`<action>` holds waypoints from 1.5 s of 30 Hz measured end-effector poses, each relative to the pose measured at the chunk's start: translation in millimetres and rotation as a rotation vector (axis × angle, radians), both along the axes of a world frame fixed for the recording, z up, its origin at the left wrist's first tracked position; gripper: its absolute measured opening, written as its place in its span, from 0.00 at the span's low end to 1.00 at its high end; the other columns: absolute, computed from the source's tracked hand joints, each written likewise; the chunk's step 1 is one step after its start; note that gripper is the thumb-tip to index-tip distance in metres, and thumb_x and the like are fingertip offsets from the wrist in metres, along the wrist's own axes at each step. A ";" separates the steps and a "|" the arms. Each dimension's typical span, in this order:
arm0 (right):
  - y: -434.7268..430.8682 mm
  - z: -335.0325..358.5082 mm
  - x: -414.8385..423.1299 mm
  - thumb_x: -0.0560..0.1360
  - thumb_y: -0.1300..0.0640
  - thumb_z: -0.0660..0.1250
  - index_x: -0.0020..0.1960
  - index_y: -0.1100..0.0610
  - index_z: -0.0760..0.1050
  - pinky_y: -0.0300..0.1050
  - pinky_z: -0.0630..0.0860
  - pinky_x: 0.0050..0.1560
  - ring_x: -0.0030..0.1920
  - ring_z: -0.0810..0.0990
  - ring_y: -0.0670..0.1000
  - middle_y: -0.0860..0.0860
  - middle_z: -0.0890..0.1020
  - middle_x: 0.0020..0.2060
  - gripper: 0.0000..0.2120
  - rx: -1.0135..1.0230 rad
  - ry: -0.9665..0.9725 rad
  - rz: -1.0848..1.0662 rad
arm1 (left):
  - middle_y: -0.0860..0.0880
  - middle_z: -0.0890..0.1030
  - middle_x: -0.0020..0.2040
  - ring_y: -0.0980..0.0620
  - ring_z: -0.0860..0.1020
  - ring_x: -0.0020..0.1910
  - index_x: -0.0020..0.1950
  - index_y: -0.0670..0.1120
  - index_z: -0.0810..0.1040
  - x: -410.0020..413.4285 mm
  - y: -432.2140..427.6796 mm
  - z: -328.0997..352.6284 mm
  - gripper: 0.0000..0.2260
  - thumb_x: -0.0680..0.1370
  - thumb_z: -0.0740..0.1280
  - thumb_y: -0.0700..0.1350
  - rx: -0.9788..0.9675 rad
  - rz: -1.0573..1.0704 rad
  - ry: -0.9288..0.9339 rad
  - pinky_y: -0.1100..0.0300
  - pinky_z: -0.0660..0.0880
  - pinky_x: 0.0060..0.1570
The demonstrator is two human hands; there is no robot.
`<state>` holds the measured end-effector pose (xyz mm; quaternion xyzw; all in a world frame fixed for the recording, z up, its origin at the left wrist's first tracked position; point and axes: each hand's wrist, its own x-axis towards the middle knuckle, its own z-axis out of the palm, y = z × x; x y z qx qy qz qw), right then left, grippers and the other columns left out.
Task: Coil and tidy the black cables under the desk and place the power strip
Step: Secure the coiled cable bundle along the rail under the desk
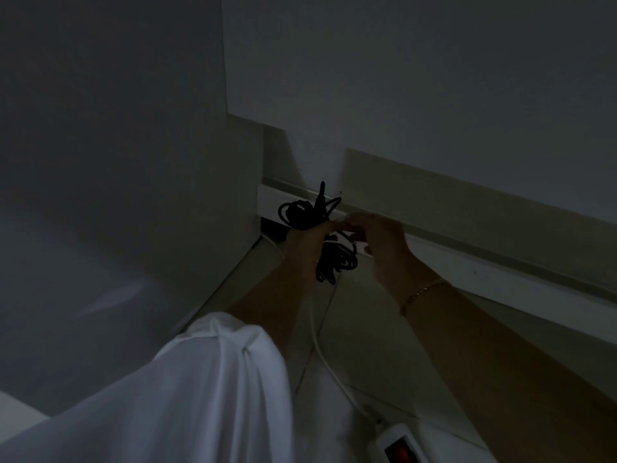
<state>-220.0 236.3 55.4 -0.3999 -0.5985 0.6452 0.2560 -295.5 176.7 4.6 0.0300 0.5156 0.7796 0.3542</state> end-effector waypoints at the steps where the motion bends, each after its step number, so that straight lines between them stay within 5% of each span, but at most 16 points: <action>1: 0.1 1.6 0.5 0.76 0.64 0.64 0.54 0.65 0.78 0.26 0.64 0.18 0.25 0.75 0.40 0.52 0.79 0.43 0.09 -0.012 0.004 0.033 | 0.40 0.79 0.42 0.42 0.78 0.41 0.55 0.33 0.77 -0.5 0.1 -0.5 0.12 0.74 0.69 0.37 0.006 0.003 0.006 0.48 0.76 0.51; 3: -0.9 3.8 1.8 0.77 0.64 0.63 0.61 0.68 0.74 0.26 0.65 0.18 0.31 0.72 0.43 0.49 0.78 0.42 0.14 -0.053 0.026 0.071 | 0.41 0.78 0.42 0.43 0.77 0.40 0.57 0.32 0.77 0.2 -1.6 -1.0 0.13 0.75 0.69 0.36 0.036 -0.018 0.038 0.50 0.77 0.46; 6: 2.0 1.7 -0.2 0.75 0.64 0.66 0.59 0.71 0.75 0.27 0.66 0.21 0.33 0.71 0.47 0.50 0.77 0.37 0.16 -0.012 -0.025 0.030 | 0.46 0.75 0.36 0.52 0.76 0.32 0.42 0.41 0.77 -0.5 -3.0 -5.1 0.03 0.74 0.69 0.36 0.025 -0.045 0.054 0.59 0.74 0.34; 9: 5.7 -1.4 -4.7 0.75 0.64 0.65 0.59 0.72 0.74 0.29 0.66 0.24 0.39 0.73 0.52 0.59 0.80 0.50 0.16 0.053 -0.102 0.024 | 0.47 0.75 0.34 0.53 0.75 0.31 0.38 0.43 0.75 -0.1 -1.0 -4.8 0.07 0.74 0.70 0.36 -0.003 -0.042 0.042 0.60 0.74 0.32; 12: 6.0 -0.5 -5.5 0.76 0.64 0.64 0.60 0.70 0.75 0.30 0.67 0.24 0.33 0.70 0.47 0.63 0.78 0.58 0.15 0.043 -0.116 0.063 | 0.49 0.78 0.29 0.56 0.77 0.26 0.37 0.43 0.76 0.5 -0.1 -1.7 0.07 0.74 0.69 0.36 0.011 -0.036 0.042 0.62 0.74 0.28; 15: 5.9 0.5 -3.7 0.76 0.63 0.65 0.60 0.69 0.75 0.28 0.68 0.24 0.33 0.70 0.45 0.55 0.81 0.43 0.15 0.057 -0.125 0.079 | 0.53 0.78 0.24 0.58 0.77 0.24 0.36 0.43 0.76 2.2 -1.9 -2.3 0.07 0.74 0.70 0.36 0.020 -0.035 0.042 0.62 0.74 0.29; 18: 7.3 1.2 -3.7 0.75 0.64 0.65 0.60 0.69 0.75 0.26 0.65 0.20 0.31 0.69 0.46 0.53 0.78 0.38 0.15 0.114 -0.142 0.093 | 0.48 0.78 0.32 0.52 0.77 0.32 0.38 0.43 0.77 4.3 -3.4 -1.4 0.06 0.75 0.69 0.37 0.005 -0.024 0.041 0.57 0.75 0.37; 23: 10.2 -0.8 -2.7 0.71 0.65 0.70 0.50 0.69 0.80 0.42 0.70 0.39 0.32 0.72 0.48 0.50 0.75 0.30 0.10 0.325 -0.163 0.065 | 0.46 0.76 0.36 0.50 0.75 0.34 0.38 0.44 0.76 6.3 -2.3 0.9 0.06 0.75 0.70 0.37 -0.026 -0.011 0.066 0.57 0.75 0.38; 30: 10.7 -2.7 -7.6 0.76 0.61 0.63 0.53 0.66 0.79 0.49 0.74 0.54 0.55 0.78 0.59 0.62 0.80 0.54 0.11 0.525 -0.385 0.120 | 0.49 0.79 0.26 0.56 0.78 0.22 0.38 0.41 0.77 10.0 -4.7 6.3 0.06 0.75 0.68 0.35 0.053 -0.054 -0.006 0.65 0.76 0.28; 34: 19.7 4.1 1.8 0.78 0.65 0.58 0.59 0.73 0.73 0.41 0.67 0.38 0.46 0.71 0.53 0.66 0.76 0.59 0.14 0.478 -0.391 0.112 | 0.48 0.80 0.29 0.54 0.78 0.27 0.39 0.43 0.78 5.2 -12.1 0.6 0.05 0.75 0.68 0.38 0.027 -0.077 -0.061 0.65 0.77 0.29; 38: 31.9 13.0 15.1 0.79 0.65 0.56 0.62 0.70 0.72 0.34 0.65 0.32 0.40 0.72 0.51 0.64 0.76 0.62 0.15 0.302 -0.278 0.058 | 0.46 0.78 0.39 0.50 0.77 0.36 0.43 0.44 0.79 -2.3 -18.5 -7.6 0.02 0.74 0.70 0.41 -0.016 -0.080 -0.028 0.60 0.75 0.37; 42: 27.5 16.9 17.5 0.82 0.62 0.52 0.39 0.59 0.70 0.38 0.65 0.30 0.31 0.70 0.47 0.55 0.77 0.40 0.14 0.028 -0.152 -0.034 | 0.48 0.79 0.35 0.54 0.78 0.30 0.40 0.44 0.78 4.6 -16.5 -2.8 0.04 0.75 0.69 0.39 0.007 -0.128 0.021 0.65 0.77 0.31; 45: 27.9 15.4 16.3 0.81 0.64 0.50 0.37 0.57 0.67 0.40 0.68 0.32 0.31 0.73 0.48 0.52 0.73 0.32 0.16 -0.037 -0.011 -0.141 | 0.51 0.80 0.28 0.56 0.78 0.25 0.41 0.43 0.78 9.0 -12.6 3.4 0.04 0.76 0.68 0.38 0.037 -0.139 -0.003 0.66 0.76 0.28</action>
